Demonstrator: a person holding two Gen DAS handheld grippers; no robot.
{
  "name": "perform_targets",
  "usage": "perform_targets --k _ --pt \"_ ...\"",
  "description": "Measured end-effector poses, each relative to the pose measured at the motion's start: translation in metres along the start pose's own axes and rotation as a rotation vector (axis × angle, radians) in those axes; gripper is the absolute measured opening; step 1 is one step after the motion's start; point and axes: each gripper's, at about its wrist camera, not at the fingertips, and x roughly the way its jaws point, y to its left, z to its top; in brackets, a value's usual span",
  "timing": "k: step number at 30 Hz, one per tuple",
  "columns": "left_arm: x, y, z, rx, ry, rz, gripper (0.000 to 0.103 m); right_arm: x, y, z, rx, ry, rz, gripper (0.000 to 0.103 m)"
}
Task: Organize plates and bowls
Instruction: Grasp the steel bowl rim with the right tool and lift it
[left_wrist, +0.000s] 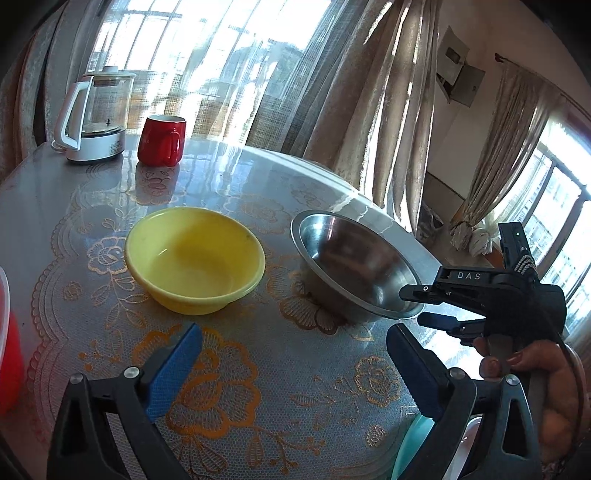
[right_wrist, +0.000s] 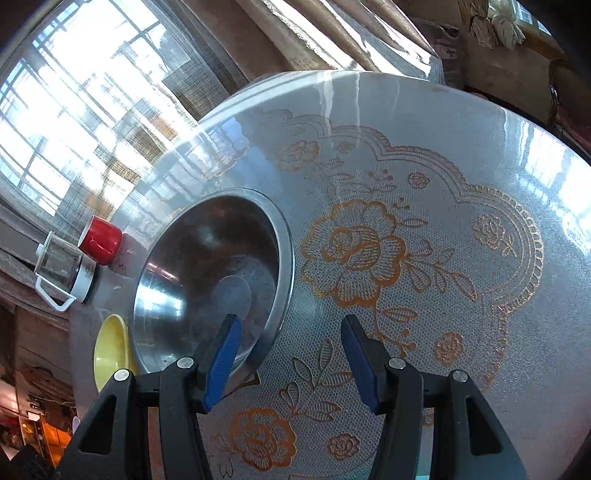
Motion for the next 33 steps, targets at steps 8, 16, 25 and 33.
perform_targets --k 8,16,25,33 --pt "0.006 0.006 0.0 -0.048 0.011 -0.027 0.101 0.002 0.019 -0.007 -0.109 0.001 0.013 0.021" --pt "0.013 0.003 0.0 -0.07 0.028 -0.067 0.101 -0.018 0.011 -0.032 -0.114 0.042 0.059 0.021" --pt "0.039 -0.012 0.004 -0.047 0.079 -0.1 0.084 -0.029 0.003 -0.052 -0.129 0.063 0.075 0.022" --pt "0.05 -0.007 -0.001 -0.058 0.143 -0.095 0.064 -0.028 0.006 -0.052 -0.141 0.043 0.054 0.024"
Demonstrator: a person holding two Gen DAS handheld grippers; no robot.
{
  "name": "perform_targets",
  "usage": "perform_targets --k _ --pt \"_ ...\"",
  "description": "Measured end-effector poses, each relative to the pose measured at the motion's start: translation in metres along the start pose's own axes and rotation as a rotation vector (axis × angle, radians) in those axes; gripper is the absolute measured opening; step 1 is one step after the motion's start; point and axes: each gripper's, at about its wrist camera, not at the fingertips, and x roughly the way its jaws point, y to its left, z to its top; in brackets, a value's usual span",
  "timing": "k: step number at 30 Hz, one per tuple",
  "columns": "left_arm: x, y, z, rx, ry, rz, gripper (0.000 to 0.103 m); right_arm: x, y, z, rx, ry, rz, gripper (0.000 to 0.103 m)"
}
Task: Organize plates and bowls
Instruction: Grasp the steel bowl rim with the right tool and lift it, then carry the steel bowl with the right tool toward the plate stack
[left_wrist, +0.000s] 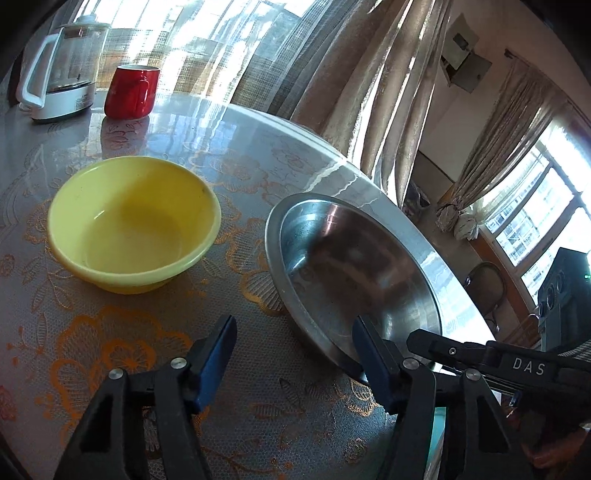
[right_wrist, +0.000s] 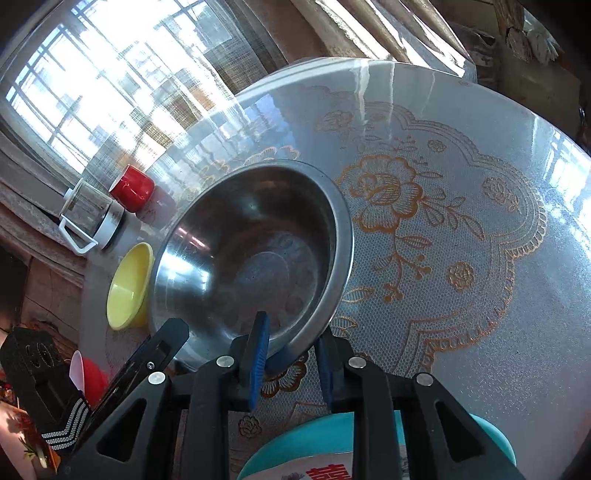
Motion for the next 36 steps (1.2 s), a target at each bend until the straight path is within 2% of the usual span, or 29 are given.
perform_targets --k 8,16,17,19,22,23,25,27,31,36 --pt "0.0 -0.001 -0.003 0.012 -0.001 -0.003 0.061 0.003 0.001 0.007 -0.008 -0.011 -0.032 0.025" --pt "0.0 0.0 -0.003 0.006 0.003 0.003 0.063 0.023 -0.013 0.039 0.014 -0.014 -0.077 0.028" --pt "0.001 0.001 -0.002 0.003 0.004 0.003 0.064 0.025 -0.013 0.041 0.008 -0.01 -0.078 0.027" --pt "0.002 0.002 -0.002 -0.01 0.008 -0.006 0.065 0.029 -0.013 0.041 0.0 -0.005 -0.062 0.016" --pt "0.004 0.005 -0.002 -0.031 0.018 -0.027 0.065 0.032 -0.013 0.035 0.001 0.01 -0.049 0.012" --pt "0.004 0.006 -0.002 -0.031 0.022 -0.037 0.064 0.032 -0.012 0.032 0.004 0.015 -0.038 0.011" --pt "0.005 0.002 -0.001 -0.014 0.027 -0.067 0.045 0.03 -0.01 0.027 -0.002 0.009 -0.049 0.012" --pt "0.006 -0.005 -0.003 0.033 0.031 -0.058 0.037 0.027 -0.006 0.025 -0.02 -0.001 -0.051 0.012" --pt "0.007 -0.005 -0.002 0.038 0.042 -0.045 0.033 0.019 -0.002 0.02 -0.034 -0.016 -0.056 0.012" --pt "0.002 -0.012 -0.005 0.075 0.02 -0.05 0.032 0.014 -0.005 0.013 -0.015 -0.029 -0.053 0.013"
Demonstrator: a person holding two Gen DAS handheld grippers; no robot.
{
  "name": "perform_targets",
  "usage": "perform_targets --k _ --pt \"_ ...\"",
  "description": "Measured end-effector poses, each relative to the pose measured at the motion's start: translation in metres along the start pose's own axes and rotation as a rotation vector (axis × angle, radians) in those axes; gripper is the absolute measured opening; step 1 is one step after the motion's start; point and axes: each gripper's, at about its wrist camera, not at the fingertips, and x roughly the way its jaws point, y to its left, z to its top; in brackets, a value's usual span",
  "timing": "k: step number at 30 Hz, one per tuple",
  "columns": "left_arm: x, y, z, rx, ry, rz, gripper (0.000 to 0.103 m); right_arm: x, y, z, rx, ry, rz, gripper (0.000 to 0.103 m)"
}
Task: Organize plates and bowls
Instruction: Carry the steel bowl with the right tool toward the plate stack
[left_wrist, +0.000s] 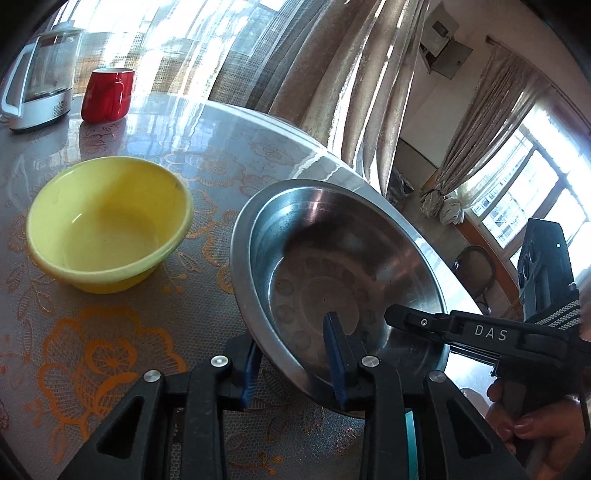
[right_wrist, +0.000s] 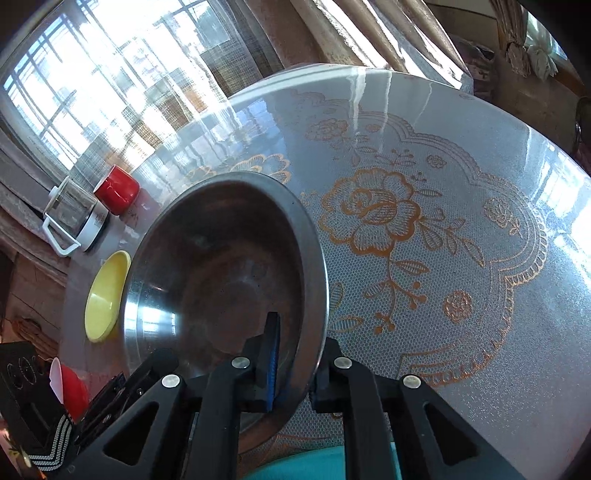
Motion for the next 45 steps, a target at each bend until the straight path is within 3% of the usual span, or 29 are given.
perform_targets --k 12,18,24,45 --pt "-0.027 -0.026 -0.001 0.095 -0.083 -0.075 0.031 -0.047 -0.013 -0.026 0.092 -0.113 0.023 0.014" --pt "-0.046 -0.049 -0.015 0.184 -0.11 -0.04 0.031 -0.074 -0.024 -0.042 0.134 -0.16 0.069 0.014" --pt "-0.066 -0.053 -0.039 0.185 -0.118 -0.044 0.031 -0.102 -0.022 -0.062 0.103 -0.201 0.081 0.014" --pt "-0.146 -0.032 -0.103 0.16 -0.218 0.023 0.03 -0.122 0.003 -0.127 0.075 -0.169 0.225 0.014"
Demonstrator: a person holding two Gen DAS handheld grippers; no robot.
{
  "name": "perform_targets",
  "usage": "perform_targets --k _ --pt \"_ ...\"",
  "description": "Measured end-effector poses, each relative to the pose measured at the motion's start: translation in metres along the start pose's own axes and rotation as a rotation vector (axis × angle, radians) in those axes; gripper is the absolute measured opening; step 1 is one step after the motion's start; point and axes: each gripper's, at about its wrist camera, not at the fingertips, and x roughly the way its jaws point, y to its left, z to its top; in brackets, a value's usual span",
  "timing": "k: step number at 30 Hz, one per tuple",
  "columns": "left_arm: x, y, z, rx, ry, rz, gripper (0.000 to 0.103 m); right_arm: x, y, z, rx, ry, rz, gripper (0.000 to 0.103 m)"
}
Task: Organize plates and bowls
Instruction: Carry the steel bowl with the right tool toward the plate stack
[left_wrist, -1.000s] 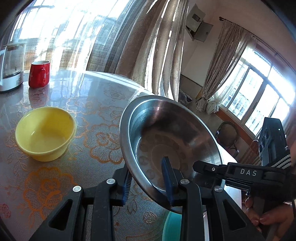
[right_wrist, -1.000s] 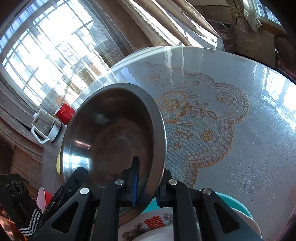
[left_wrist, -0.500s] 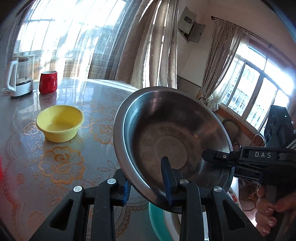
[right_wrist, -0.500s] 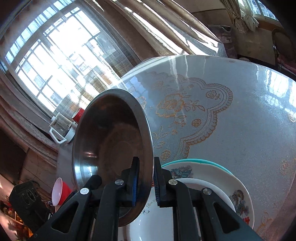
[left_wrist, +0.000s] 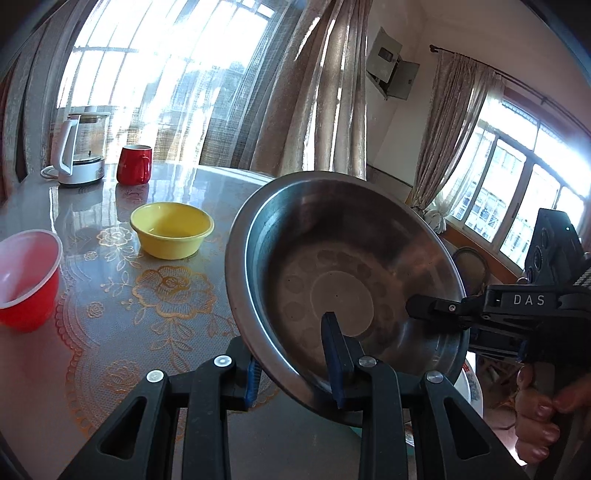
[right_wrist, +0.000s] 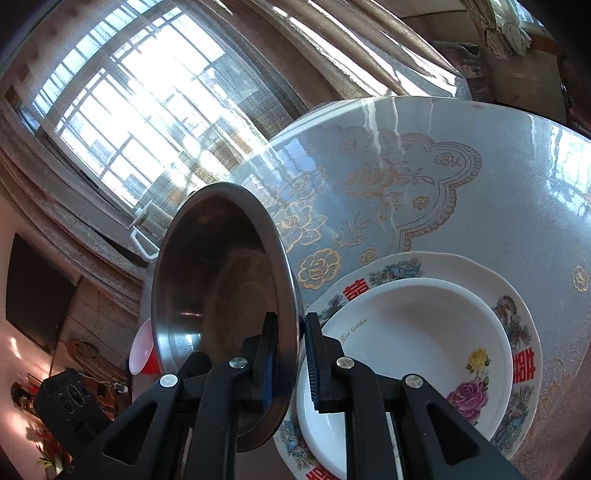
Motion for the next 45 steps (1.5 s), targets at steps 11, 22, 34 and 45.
perform_targets --k 11,22,34,45 --pt "-0.034 0.007 -0.013 -0.043 -0.015 0.001 0.03 -0.005 0.008 -0.016 -0.02 0.028 0.041 0.014" --pt "-0.077 0.02 -0.035 -0.098 -0.034 0.098 0.03 0.011 0.028 -0.03 -0.062 0.113 0.128 0.014" --pt "-0.098 0.031 -0.058 -0.126 -0.002 0.173 0.03 0.024 0.036 -0.059 -0.086 0.212 0.155 0.014" --pt "-0.096 0.036 -0.072 -0.157 0.049 0.192 0.03 0.033 0.028 -0.074 -0.067 0.28 0.144 0.017"
